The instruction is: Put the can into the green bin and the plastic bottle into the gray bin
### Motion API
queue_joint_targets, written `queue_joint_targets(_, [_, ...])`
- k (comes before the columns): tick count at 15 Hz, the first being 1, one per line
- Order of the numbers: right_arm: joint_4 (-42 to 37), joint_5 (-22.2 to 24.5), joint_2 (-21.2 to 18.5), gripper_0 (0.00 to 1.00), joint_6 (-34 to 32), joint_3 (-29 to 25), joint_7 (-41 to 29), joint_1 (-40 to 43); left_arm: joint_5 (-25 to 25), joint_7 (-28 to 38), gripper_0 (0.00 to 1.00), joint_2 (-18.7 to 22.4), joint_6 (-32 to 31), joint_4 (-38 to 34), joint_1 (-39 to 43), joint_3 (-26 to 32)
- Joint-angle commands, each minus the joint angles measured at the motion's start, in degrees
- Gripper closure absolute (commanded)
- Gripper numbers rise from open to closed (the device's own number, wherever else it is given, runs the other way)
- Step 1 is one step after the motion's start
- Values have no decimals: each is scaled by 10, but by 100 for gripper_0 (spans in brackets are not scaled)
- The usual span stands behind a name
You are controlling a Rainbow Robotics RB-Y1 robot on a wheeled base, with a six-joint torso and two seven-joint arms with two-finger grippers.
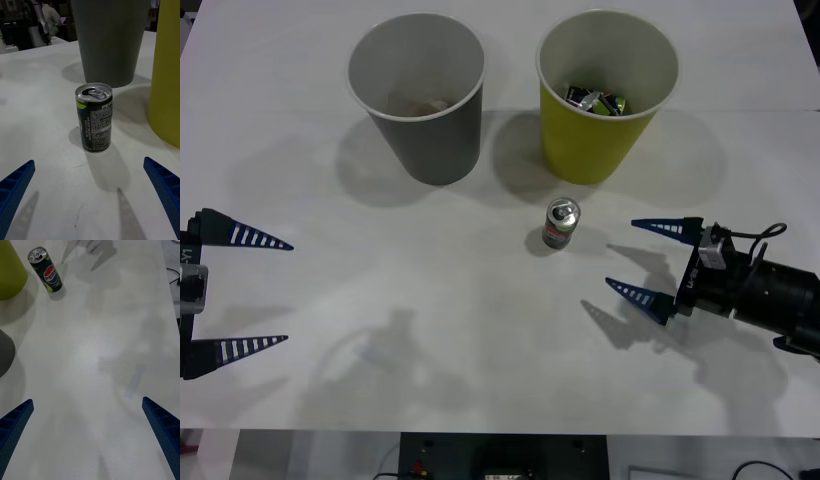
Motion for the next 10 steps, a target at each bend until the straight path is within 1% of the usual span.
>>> queue_joint_targets(1, [0,7,24,0,31,0,2,-1,0,0,0,0,0,0,0,0])
queue_joint_targets(5, [0,7,49,0,62,8,3,-5,0,0,0,0,0,0,0,0])
queue_joint_targets(10, [0,7,80,0,117,28,7,-16,0,0,0,0,0,0,0,0])
